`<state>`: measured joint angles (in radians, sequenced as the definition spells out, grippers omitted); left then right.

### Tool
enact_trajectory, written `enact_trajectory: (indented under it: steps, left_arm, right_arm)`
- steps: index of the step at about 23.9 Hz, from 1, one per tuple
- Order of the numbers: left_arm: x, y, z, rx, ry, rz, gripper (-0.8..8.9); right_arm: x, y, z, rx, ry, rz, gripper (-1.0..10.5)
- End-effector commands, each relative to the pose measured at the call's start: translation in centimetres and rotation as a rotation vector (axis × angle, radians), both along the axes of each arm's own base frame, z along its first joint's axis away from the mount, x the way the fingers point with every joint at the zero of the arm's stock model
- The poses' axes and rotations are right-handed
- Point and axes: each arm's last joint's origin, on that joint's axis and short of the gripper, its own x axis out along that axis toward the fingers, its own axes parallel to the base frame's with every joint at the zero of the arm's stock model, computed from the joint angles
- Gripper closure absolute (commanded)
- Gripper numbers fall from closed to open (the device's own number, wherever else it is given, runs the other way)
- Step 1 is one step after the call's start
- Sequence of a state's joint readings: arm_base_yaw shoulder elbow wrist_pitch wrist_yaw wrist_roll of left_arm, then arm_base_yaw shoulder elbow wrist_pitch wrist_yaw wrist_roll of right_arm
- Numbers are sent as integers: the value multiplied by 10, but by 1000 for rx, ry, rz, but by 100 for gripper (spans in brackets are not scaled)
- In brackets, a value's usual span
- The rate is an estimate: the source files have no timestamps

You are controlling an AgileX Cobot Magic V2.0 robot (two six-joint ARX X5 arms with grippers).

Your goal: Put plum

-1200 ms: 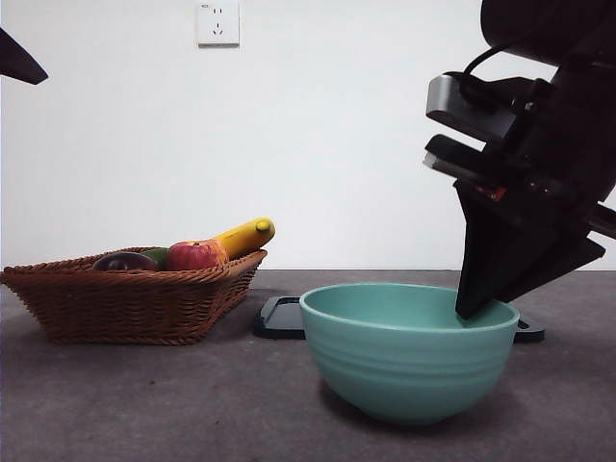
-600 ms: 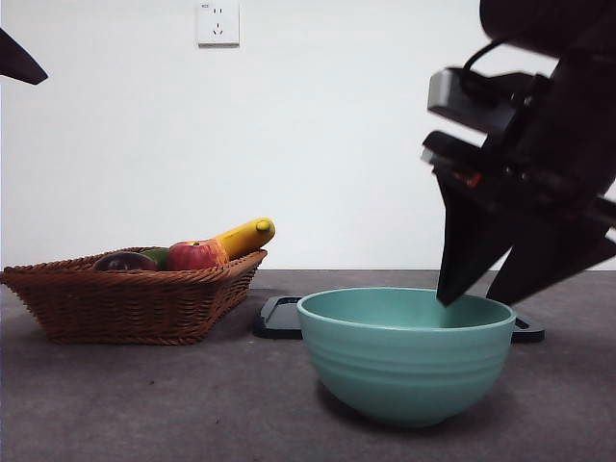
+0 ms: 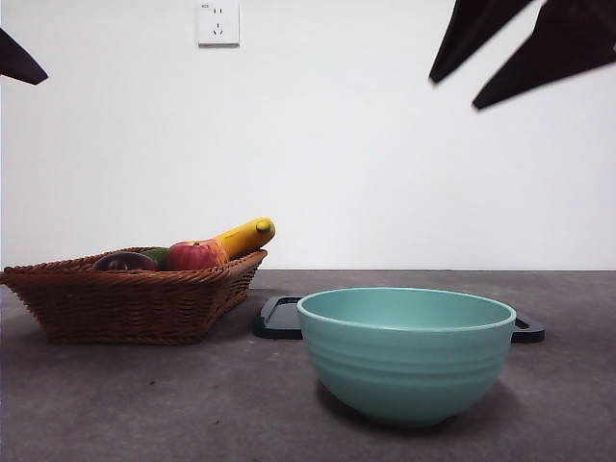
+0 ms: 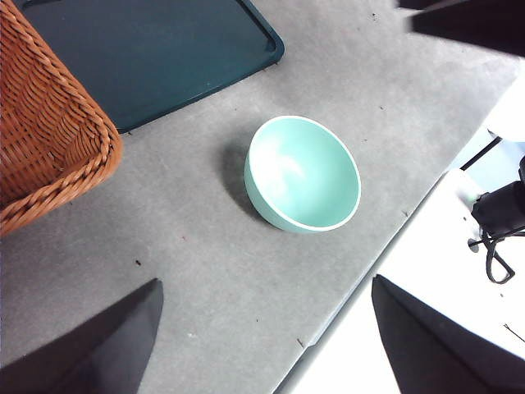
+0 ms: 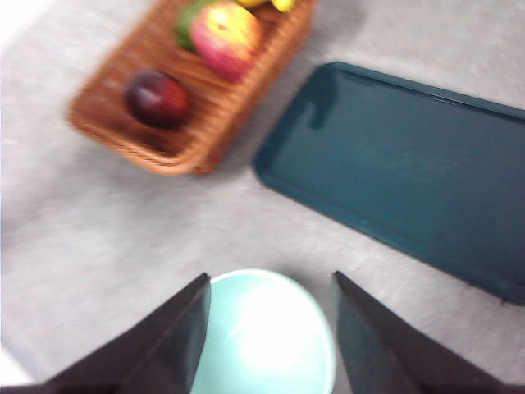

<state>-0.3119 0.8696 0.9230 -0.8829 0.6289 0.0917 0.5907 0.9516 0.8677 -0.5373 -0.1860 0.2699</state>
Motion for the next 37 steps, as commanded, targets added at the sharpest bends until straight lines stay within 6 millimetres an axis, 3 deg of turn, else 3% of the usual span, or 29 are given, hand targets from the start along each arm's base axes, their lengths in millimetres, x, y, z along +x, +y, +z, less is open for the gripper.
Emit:
enact_trajectory:
  steps: [1, 5, 10, 29, 31, 35, 36, 37]
  left_arm:
    - [1, -1, 6, -8, -29, -17, 409]
    - [1, -1, 6, -8, -28, -17, 409]
    - [1, -1, 6, -8, -26, -16, 409]
    - [1, -1, 6, -8, -26, -16, 422]
    - [1, -1, 6, -8, -26, -16, 497]
    - [1, -1, 6, -8, -27, -16, 753]
    - [1, -1, 6, -8, -27, -16, 812]
    - [1, -1, 6, -8, -27, -16, 805]
  right_arm:
    - [-10, -3, 17, 47, -8, 52, 712]
    - [-29, -12, 25, 95, 27, 139, 712]
    - [-42, -20, 16, 43, 157, 166, 712]
    - [-43, -21, 15, 21, 165, 178, 713]
    - [-43, -21, 15, 21, 165, 177, 728]
    - [-43, -21, 15, 20, 164, 178, 944]
    - [-43, -21, 15, 20, 164, 178, 941]
    - [-43, -21, 15, 20, 163, 179, 941]
